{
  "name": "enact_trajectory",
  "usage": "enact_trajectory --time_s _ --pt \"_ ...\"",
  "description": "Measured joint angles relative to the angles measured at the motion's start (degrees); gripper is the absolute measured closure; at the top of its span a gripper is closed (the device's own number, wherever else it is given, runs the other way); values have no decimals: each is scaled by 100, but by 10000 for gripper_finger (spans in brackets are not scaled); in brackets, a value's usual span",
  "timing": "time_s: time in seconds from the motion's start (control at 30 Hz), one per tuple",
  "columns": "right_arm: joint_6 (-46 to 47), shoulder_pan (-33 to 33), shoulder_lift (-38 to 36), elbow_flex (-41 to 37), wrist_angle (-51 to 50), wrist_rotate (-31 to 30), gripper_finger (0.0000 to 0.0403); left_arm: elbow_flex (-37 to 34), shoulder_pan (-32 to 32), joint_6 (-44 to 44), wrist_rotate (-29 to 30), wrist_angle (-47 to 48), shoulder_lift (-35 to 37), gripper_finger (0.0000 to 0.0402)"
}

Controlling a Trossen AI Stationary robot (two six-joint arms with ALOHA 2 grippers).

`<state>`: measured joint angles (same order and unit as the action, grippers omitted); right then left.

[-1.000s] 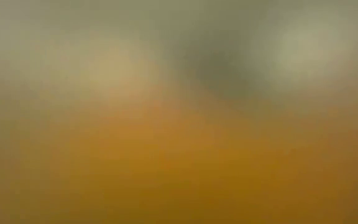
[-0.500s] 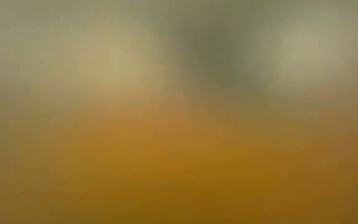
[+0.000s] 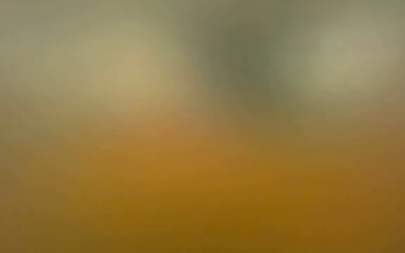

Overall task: Fold microfiber towels
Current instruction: Fold the yellow microfiber cloth

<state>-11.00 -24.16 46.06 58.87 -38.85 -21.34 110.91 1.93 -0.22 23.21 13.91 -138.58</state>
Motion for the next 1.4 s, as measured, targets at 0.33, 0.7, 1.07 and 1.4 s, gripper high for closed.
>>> enact_trajectory --time_s 0.33,0.7,1.07,1.4 --pt "0 2 0 0 32 0 398 0 0 168 111 525 -2 382" --pt "45 0 0 0 26 0 397 7 223 622 61 1518 1040 400" --pt "374 0 0 -2 -38 -514 397 4 602 545 652 3082 2559 401" --pt "601 -154 426 -4 480 -709 398 4 1253 809 1205 3030 3335 401"
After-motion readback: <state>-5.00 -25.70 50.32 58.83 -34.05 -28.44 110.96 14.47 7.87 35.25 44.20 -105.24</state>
